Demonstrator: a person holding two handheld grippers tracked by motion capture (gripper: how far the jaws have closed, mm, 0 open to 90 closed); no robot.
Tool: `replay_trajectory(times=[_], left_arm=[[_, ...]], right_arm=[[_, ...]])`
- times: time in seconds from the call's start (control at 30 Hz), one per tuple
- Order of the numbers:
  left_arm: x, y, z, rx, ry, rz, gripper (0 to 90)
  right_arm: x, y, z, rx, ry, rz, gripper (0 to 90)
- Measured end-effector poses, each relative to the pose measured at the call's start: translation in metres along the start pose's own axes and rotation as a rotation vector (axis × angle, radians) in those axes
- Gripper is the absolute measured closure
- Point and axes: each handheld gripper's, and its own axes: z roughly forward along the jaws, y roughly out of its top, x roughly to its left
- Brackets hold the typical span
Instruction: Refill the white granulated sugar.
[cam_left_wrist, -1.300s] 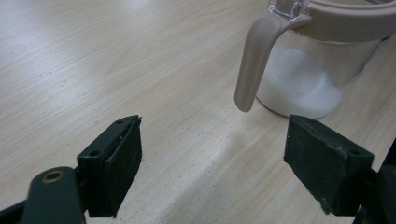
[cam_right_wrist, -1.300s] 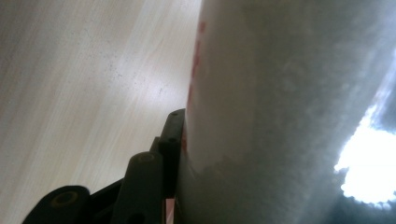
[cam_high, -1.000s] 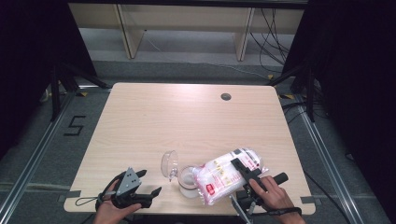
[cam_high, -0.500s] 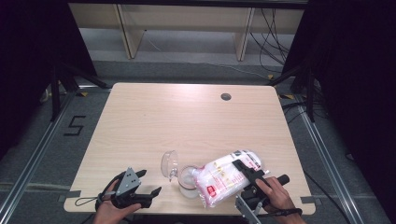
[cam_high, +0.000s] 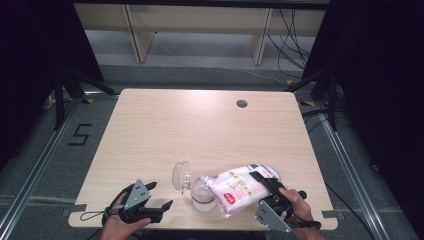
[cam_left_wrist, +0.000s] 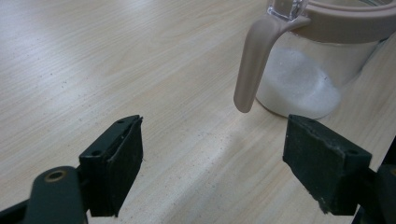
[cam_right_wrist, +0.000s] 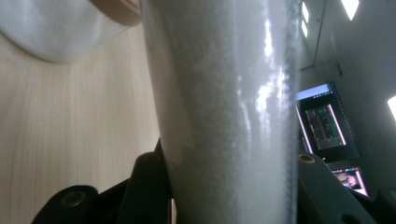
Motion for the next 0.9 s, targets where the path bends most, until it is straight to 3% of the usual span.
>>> replay_trajectory(times=[0.03, 0.13, 0.17, 0.2, 0.23, 0.27, 0.33, 0.4, 0.57, 0.6, 0.9], left_arm=[[0.001, 0.000, 0.000, 0.001, 0.001, 0.009, 19.9], [0.000, 0.000, 0.000, 0.000, 0.000, -0.003, 19.9], [0.000, 0.000, 0.000, 0.000, 0.000, -0.004, 19.9], [0.000, 0.000, 0.000, 0.000, 0.000, -0.004, 19.9], [0.000, 0.000, 0.000, 0.000, 0.000, -0.003, 19.9], [0.000, 0.000, 0.000, 0.000, 0.001, 0.005, 19.9], [0.002, 0.001, 0.000, 0.001, 0.001, 0.029, 19.9], [0.002, 0.001, 0.000, 0.000, 0.001, 0.027, 19.9], [0.002, 0.001, 0.000, 0.001, 0.002, 0.027, 19.9], [0.002, 0.001, 0.000, 0.000, 0.003, 0.026, 19.9], [0.002, 0.000, 0.000, 0.006, 0.013, 0.014, 19.9]], right_arm=[[-0.003, 0.000, 0.000, -0.019, -0.005, -0.012, 65.3], [-0.006, -0.003, -0.001, -0.038, 0.009, 0.085, 65.4], [-0.008, -0.003, 0.001, -0.051, 0.007, 0.083, 65.4], [-0.009, -0.004, 0.001, -0.060, 0.019, 0.121, 65.4], [-0.009, -0.005, 0.002, -0.063, 0.017, 0.125, 65.5], [-0.007, -0.006, 0.002, -0.059, 0.023, 0.198, 65.5], [-0.010, -0.008, 0.005, -0.083, 0.024, 0.219, 65.6], [-0.012, -0.011, 0.007, -0.092, 0.032, 0.296, 65.7], [-0.017, -0.018, 0.016, -0.142, 0.026, 0.383, 65.8], [-0.016, -0.018, 0.016, -0.151, 0.034, 0.428, 65.9], [-0.021, -0.038, 0.036, -0.211, 0.061, 0.655, 66.2]])
